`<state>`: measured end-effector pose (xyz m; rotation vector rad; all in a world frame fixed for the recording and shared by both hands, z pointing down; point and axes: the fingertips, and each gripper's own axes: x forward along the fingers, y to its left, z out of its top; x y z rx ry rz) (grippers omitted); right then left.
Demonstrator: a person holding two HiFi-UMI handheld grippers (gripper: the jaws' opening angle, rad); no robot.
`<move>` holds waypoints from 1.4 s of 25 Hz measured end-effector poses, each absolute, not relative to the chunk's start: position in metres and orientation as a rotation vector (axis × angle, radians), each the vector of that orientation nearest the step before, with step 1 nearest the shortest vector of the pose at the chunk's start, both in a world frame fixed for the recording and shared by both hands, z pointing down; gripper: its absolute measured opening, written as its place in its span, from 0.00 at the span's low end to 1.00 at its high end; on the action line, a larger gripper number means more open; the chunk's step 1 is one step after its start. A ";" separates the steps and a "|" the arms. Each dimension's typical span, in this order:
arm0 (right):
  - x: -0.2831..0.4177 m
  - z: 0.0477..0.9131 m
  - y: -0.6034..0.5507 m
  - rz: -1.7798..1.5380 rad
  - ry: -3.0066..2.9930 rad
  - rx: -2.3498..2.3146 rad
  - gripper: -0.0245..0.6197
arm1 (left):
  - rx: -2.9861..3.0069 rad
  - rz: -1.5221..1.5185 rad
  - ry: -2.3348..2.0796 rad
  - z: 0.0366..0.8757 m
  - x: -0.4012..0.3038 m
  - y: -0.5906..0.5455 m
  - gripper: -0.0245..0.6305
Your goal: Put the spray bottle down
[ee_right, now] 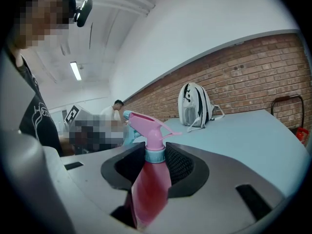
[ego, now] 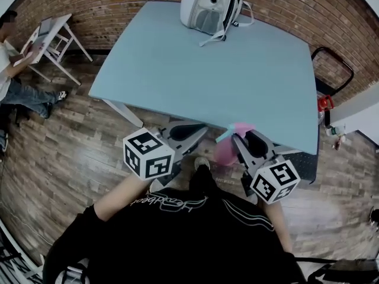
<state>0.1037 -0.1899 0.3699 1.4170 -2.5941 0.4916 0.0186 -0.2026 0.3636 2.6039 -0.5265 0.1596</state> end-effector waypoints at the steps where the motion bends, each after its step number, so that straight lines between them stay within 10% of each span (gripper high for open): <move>1: 0.105 0.372 -0.198 0.499 -2.596 1.409 0.24 | 2.596 0.166 -0.532 0.366 0.020 -0.209 0.05; 35: 0.128 0.407 -0.401 0.151 -2.599 1.313 0.24 | 2.404 0.194 -0.607 0.446 0.050 -0.357 0.05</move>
